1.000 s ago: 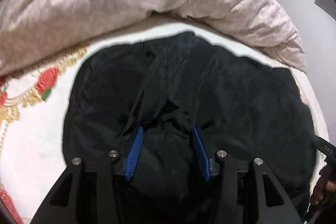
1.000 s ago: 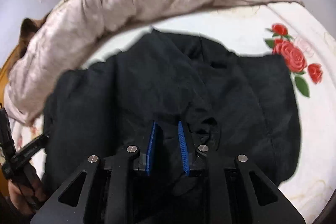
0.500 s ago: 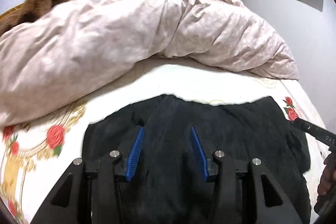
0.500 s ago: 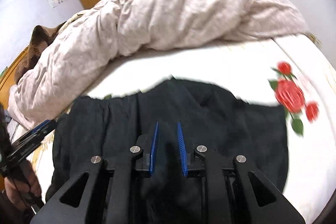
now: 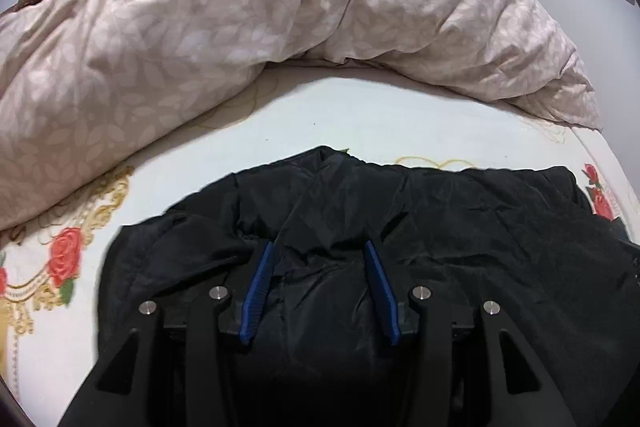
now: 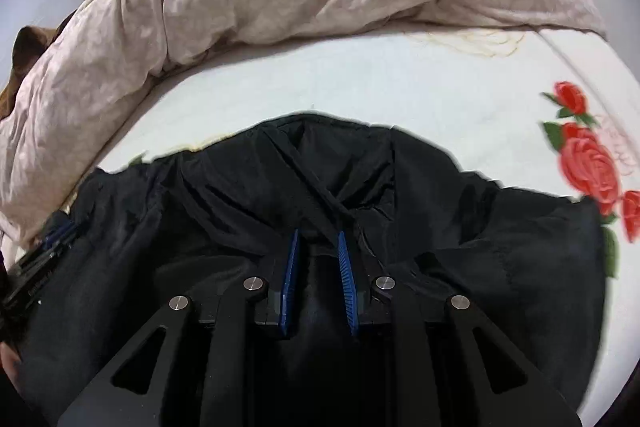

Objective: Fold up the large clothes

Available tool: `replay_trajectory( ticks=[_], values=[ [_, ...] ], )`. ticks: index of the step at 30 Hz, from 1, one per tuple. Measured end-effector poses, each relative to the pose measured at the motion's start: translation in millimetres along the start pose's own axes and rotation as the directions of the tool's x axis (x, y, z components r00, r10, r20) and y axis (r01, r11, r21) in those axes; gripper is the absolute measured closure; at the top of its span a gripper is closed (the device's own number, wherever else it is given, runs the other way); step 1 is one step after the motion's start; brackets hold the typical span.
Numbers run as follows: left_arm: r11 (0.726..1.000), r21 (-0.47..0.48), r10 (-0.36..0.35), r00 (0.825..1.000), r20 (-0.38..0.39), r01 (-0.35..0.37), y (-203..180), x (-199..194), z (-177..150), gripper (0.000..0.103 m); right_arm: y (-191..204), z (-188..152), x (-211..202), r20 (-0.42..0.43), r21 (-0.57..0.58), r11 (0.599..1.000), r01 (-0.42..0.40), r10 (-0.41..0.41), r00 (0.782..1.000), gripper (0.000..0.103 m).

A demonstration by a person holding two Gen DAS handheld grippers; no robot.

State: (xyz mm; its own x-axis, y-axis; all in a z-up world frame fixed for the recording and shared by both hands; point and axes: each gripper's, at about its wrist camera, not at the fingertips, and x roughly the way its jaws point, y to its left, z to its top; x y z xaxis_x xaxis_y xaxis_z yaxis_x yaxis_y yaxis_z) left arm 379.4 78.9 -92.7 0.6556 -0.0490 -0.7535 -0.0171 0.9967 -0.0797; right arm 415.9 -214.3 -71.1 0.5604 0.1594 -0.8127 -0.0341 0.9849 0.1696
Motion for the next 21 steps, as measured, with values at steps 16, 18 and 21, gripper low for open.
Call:
replay_trajectory(
  ticks=[16, 18, 21],
  values=[
    [0.985, 0.089, -0.144, 0.989, -0.036, 0.146, -48.3, -60.0, -83.7, 0.054, 61.3, -98.4, -47.0, -0.03, -0.155, 0.983, -0.1, 0.097, 0.995, 0.081],
    [0.986, 0.103, -0.131, 0.991, -0.038, 0.134, -50.5, -57.9, -79.2, 0.054, 59.3, -94.6, -42.9, -0.034, -0.146, 0.983, -0.111, 0.108, 0.994, 0.081],
    [0.985, 0.088, -0.142, 0.989, -0.043, 0.146, -46.0, -74.4, -73.0, 0.054, 65.3, -90.4, -60.8, -0.028, -0.164, 0.981, -0.102, 0.098, 0.995, 0.081]
  ],
)
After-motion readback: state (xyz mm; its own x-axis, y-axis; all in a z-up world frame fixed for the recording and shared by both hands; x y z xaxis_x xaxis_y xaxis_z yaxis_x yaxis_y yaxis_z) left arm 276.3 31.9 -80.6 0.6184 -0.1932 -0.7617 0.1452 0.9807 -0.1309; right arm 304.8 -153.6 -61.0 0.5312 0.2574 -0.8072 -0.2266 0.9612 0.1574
